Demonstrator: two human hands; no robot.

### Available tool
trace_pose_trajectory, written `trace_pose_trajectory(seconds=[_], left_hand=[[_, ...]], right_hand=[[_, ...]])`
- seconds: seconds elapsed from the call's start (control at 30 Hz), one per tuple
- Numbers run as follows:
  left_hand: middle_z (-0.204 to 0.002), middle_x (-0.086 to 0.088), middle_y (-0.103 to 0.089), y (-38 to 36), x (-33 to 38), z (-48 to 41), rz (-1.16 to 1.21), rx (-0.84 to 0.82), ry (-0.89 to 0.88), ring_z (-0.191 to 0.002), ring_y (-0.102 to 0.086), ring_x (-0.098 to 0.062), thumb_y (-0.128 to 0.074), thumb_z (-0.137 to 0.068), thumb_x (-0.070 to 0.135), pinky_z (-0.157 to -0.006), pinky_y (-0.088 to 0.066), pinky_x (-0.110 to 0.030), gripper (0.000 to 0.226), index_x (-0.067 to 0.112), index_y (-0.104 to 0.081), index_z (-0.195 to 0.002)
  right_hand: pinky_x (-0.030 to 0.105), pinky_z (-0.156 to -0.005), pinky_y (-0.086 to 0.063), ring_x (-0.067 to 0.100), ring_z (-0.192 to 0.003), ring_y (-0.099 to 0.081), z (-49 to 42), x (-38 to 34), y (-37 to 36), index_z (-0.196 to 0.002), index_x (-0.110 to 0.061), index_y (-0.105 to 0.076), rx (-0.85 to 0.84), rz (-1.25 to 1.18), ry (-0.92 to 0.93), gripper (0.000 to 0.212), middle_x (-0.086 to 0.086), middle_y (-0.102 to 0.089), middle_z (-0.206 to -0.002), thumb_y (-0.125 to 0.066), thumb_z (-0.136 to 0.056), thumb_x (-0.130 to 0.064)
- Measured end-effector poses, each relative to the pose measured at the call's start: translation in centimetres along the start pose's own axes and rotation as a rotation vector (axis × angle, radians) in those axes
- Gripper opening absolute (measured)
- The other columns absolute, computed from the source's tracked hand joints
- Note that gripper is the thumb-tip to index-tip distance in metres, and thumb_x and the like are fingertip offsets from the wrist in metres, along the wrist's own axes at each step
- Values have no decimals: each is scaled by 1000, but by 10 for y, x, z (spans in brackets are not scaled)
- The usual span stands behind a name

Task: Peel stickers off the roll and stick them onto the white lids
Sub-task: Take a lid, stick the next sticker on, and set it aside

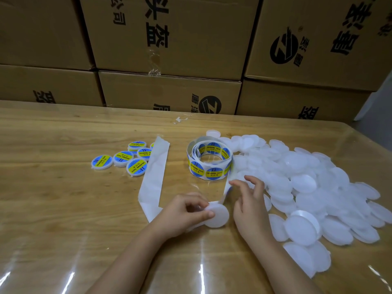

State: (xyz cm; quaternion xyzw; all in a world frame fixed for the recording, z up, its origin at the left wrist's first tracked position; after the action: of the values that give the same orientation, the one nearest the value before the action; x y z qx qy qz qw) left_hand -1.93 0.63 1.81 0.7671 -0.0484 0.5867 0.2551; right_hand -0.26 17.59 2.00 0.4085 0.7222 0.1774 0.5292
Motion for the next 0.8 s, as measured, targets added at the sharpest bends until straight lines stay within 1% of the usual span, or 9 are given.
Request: trace_pose_trajectory(seconds=[0.13, 0.2, 0.27, 0.33, 0.4, 0.5, 0.63, 0.7, 0.8], left_hand=[[-76, 14, -63, 5, 0, 2, 9, -21, 30, -74, -56, -11, -77, -75, 22, -68, -41, -23, 20, 28, -65, -60], [-75, 13, -63, 9, -1, 2, -8, -3, 32, -73, -56, -10, -75, -74, 25, -67, -41, -21, 17, 24, -65, -60], [-76, 11, -64, 12, -2, 3, -28, 22, 31, -73, -58, -7, -75, -77, 19, -67, -42, -19, 17, 18, -66, -63], [-75, 10, -64, 14, -1, 3, -36, 52, 21, -72, -58, -5, -75, -78, 14, -66, -42, -17, 17, 14, -66, -63], [-71, 14, -62, 18, 1, 3, -51, 101, 0, -69, -56, -2, -73, -76, 20, -65, -40, -15, 20, 20, -63, -59], [-71, 16, -61, 30, 0, 3, -82, 172, 4, -73, -57, -5, -71, -73, 27, -68, -42, -19, 18, 25, -60, -58], [-74, 14, -63, 36, 2, 5, -282, 206, -77, -82, -55, -14, -74, -77, 23, -71, -41, -26, 18, 19, -63, -64], [-73, 15, -61, 34, 9, 5, -342, 206, -125, -80, -55, -15, -68, -74, 35, -71, -43, -28, 23, 14, -63, -65], [-69, 13, -58, 32, 15, 6, -351, 179, -156, -78, -53, -14, -57, -69, 46, -70, -43, -29, 30, 17, -60, -62]], right_hand=[[35, -67, -46, 28, -94, -57, -1, -3, 6, -88, -8, -57, 53, 37, -28, 23, 9, -38, -134, -48, -81, 11], [34, -66, -44, 27, -97, -54, 0, -7, 6, -79, -12, -51, 34, 30, 21, 25, 6, -43, -134, -47, -79, 13], [35, -67, -42, 25, -98, -50, 1, -10, 4, -76, -16, -45, -22, 39, 60, 29, 0, -51, -128, -46, -77, 13], [36, -67, -43, 23, -96, -50, 2, -7, 1, -80, -19, -45, -74, 76, 33, 30, -2, -58, -111, -44, -78, 11], [33, -69, -41, 20, -96, -49, 1, -2, 2, -89, -18, -53, -58, 94, -35, 28, -3, -59, -97, -44, -80, 7], [32, -70, -39, 20, -97, -50, 0, -3, 7, -102, -15, -62, 23, 113, -59, 32, -3, -62, -94, -47, -82, 6], [35, -63, -43, 30, -80, -56, 3, -17, 13, -87, -7, -66, 149, 104, 114, 30, 5, -64, -82, -45, -72, 8], [35, -64, -45, 31, -79, -54, 4, -19, 11, -88, -7, -67, 130, 121, 181, 32, 6, -63, -87, -46, -69, 10], [38, -80, -47, 29, -93, -52, 3, -14, 7, -114, -10, -64, 73, 90, 163, 55, 6, -59, -115, -52, -68, 17]])
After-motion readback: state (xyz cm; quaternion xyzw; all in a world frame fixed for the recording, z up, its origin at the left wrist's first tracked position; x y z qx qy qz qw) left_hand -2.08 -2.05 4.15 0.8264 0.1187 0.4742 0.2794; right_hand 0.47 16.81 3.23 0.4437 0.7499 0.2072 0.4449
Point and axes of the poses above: each hand's wrist, its own z-axis away from the middle knuckle, its own y-axis out of the back of the hand, x = y × z, the point moved 5 cm from there along -z, towards the middle knuckle
